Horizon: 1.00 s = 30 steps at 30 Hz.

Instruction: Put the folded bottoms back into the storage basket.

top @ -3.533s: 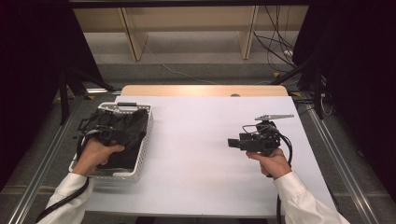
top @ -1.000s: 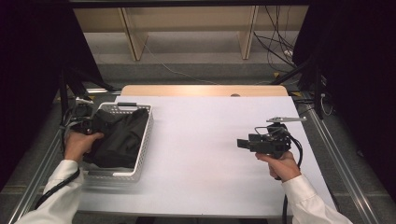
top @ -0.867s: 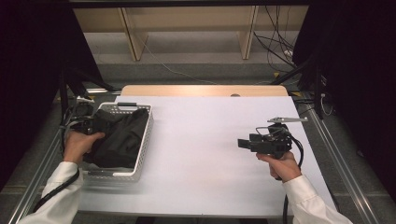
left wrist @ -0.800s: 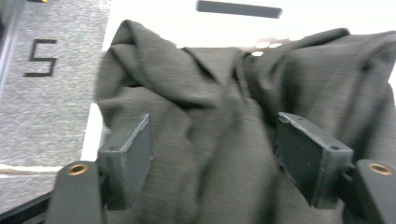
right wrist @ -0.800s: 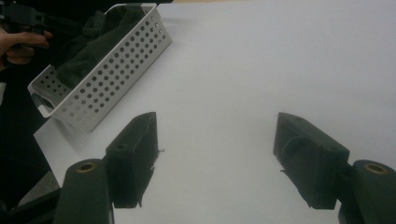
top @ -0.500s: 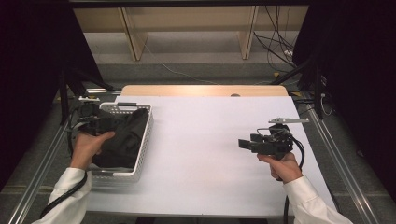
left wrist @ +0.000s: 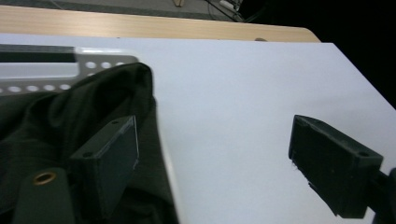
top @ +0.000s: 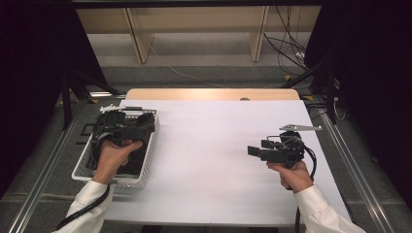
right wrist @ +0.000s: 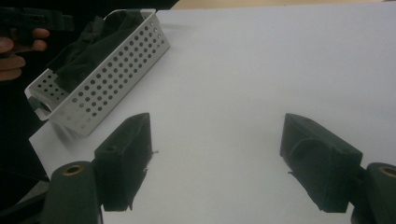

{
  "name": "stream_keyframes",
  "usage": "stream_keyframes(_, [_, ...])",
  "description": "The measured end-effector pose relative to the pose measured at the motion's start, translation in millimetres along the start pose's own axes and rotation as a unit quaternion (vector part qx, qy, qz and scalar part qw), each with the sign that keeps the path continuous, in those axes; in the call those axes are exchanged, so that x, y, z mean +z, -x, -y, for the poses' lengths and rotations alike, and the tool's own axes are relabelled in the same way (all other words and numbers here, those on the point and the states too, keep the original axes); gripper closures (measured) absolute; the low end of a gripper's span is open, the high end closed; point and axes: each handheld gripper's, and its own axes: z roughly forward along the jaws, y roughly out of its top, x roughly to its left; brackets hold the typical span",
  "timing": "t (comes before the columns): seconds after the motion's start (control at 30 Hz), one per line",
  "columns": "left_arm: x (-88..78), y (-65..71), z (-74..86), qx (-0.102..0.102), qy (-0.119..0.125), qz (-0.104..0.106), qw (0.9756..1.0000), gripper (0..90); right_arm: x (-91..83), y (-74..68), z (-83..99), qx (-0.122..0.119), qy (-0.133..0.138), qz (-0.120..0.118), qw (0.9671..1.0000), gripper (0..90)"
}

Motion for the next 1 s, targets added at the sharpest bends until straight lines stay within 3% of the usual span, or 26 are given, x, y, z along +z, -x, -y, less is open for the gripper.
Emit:
stream_keyframes(0.13, [4.8,8.2,7.7,0.009,0.009,0.016,0.9998,15.2,-0.2,-1.6,2.8,-0.003,0.009,-0.002,0.9999,24.7])
stream_keyframes(0.33, [10.3,24.8,24.0,0.031,0.012,0.051,0.9981,15.0,1.7,-6.6,9.1,-0.028,0.018,-0.003,0.9994,19.0])
stream_keyframes(0.63, [19.1,57.4,45.0,0.08,0.01,0.095,0.9922,14.1,-4.1,-17.0,21.2,-0.055,0.057,-0.019,0.9967,17.0])
stream_keyframes(0.77, [20.6,65.5,53.8,0.091,0.017,0.108,0.9898,13.7,-7.8,-19.0,26.9,-0.058,0.074,-0.028,0.9952,16.9])
stream_keyframes(0.9, [19.3,71.6,63.8,0.111,0.027,0.099,0.9885,13.7,-8.4,-21.9,33.3,-0.072,0.079,-0.026,0.9939,16.7])
stream_keyframes(1.0, [19.2,75.2,70.0,0.113,0.03,0.107,0.9873,13.2,-7.2,-24.0,37.9,-0.078,0.079,-0.031,0.9933,16.4])
